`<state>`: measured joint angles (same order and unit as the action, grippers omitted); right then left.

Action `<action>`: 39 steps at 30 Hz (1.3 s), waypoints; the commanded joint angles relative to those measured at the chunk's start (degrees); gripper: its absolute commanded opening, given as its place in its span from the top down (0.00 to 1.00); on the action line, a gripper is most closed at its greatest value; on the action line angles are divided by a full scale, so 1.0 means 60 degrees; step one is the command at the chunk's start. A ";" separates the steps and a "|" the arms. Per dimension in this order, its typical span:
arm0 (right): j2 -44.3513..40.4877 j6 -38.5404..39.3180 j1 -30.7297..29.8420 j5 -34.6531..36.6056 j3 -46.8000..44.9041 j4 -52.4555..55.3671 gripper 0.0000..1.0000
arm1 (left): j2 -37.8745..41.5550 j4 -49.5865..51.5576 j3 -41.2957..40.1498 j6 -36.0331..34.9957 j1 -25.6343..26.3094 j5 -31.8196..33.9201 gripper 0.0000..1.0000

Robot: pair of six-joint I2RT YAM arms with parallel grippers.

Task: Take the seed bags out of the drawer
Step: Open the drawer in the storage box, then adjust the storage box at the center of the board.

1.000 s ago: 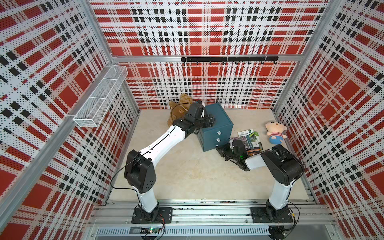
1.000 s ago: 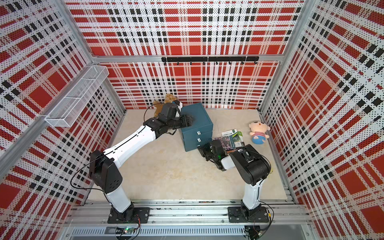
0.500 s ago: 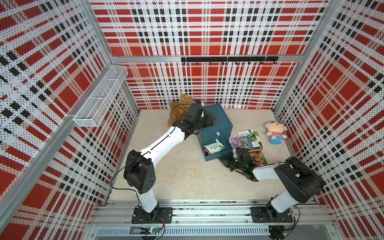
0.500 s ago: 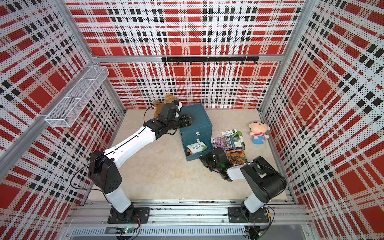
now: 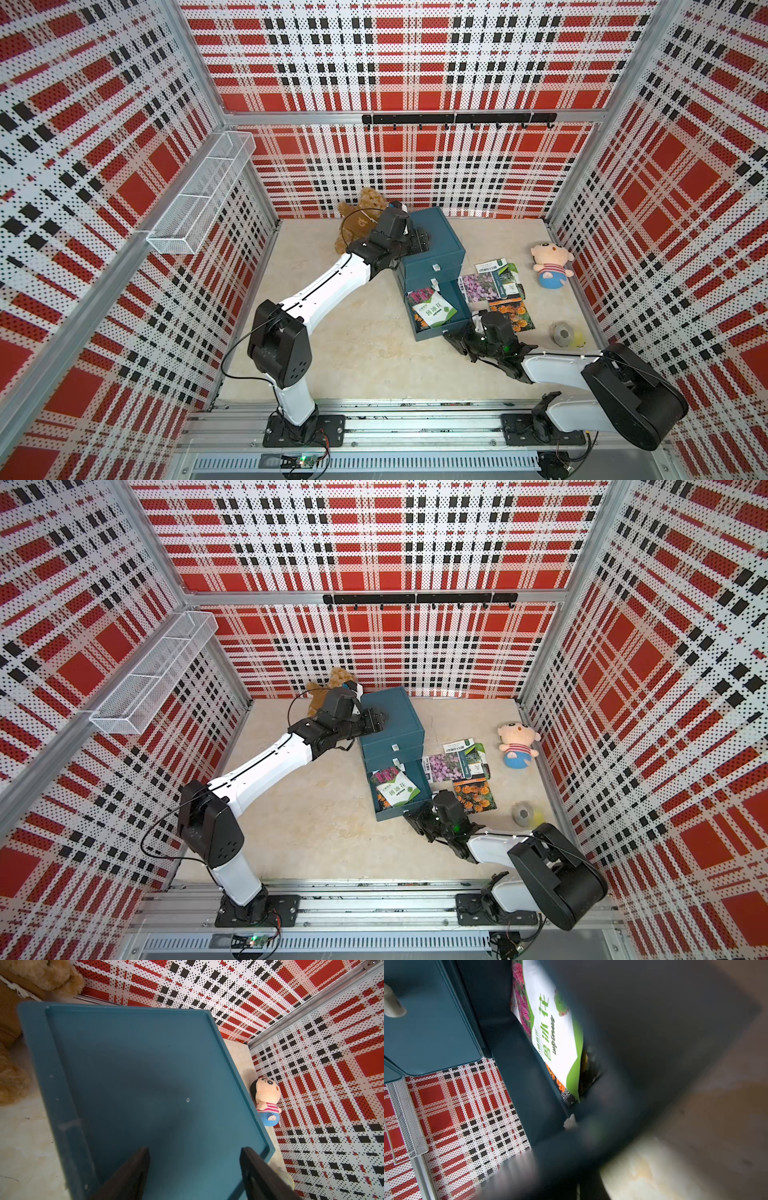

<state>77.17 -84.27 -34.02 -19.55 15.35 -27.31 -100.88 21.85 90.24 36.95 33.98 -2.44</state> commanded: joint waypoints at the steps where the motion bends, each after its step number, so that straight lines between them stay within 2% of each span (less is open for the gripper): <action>1: 0.0266 0.0280 -0.0116 -0.0530 -0.0074 0.0071 0.99 | -0.0574 0.1652 -0.0478 0.0272 0.0121 0.0095 0.25; 3: 0.0283 0.0374 -0.0116 -0.0500 -0.0067 0.0305 0.80 | -0.0580 0.1641 -0.0469 0.0302 0.0168 0.0095 0.25; 6: -0.0150 0.0463 -0.0116 -0.0299 -0.0172 0.0728 0.59 | -0.0604 0.1622 -0.0472 0.0331 0.0202 0.0112 0.25; 9: -0.1033 0.0783 -0.0116 -0.0025 -0.0168 0.1704 0.44 | -0.0596 0.1614 -0.0476 0.0338 0.0211 0.0120 0.25; 11: -0.1840 0.1038 -0.0109 0.0150 -0.0137 0.2607 0.39 | -0.0599 0.1585 -0.0476 0.0360 0.0213 0.0134 0.25; 17: -0.5059 0.2038 0.0152 0.0717 0.0341 0.6123 0.49 | -0.0690 0.1527 -0.0408 0.0360 0.0203 0.0049 0.25; 19: -0.5975 0.2367 0.0718 0.0654 0.0563 0.6995 0.58 | -0.0691 0.1515 -0.0378 0.0358 0.0198 0.0004 0.26; 22: -0.6308 0.2752 0.2121 -0.0218 0.0648 0.7126 0.81 | -0.0691 0.1495 -0.0359 0.0330 0.0190 -0.0028 0.26; 24: -0.5769 0.2993 0.2929 -0.0812 0.0754 0.6816 0.92 | -0.0682 0.1488 -0.0401 0.0302 0.0172 -0.0091 0.26; 26: -0.5019 0.3268 0.3260 -0.1008 0.1206 0.6612 1.00 | -0.0649 0.1474 -0.0427 0.0287 0.0146 -0.0139 0.26; 32: -0.2359 0.4118 0.3304 -0.0856 0.3541 0.6485 1.00 | -0.0632 0.1385 -0.0435 0.0245 0.0095 -0.0310 0.26; 35: -0.1086 0.4118 0.3341 -0.0856 0.4671 0.6485 1.00 | -0.0702 0.1318 -0.0391 0.0245 0.0112 -0.0421 0.26; 39: 0.0227 0.4512 0.3342 -0.1053 0.5708 0.6440 1.00 | -0.0733 0.1253 -0.0383 0.0229 0.0127 -0.0484 0.26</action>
<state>75.00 -60.20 -14.33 -24.86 46.70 11.22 -101.41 20.03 90.30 37.65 34.61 -3.25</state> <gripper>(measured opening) 0.058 0.737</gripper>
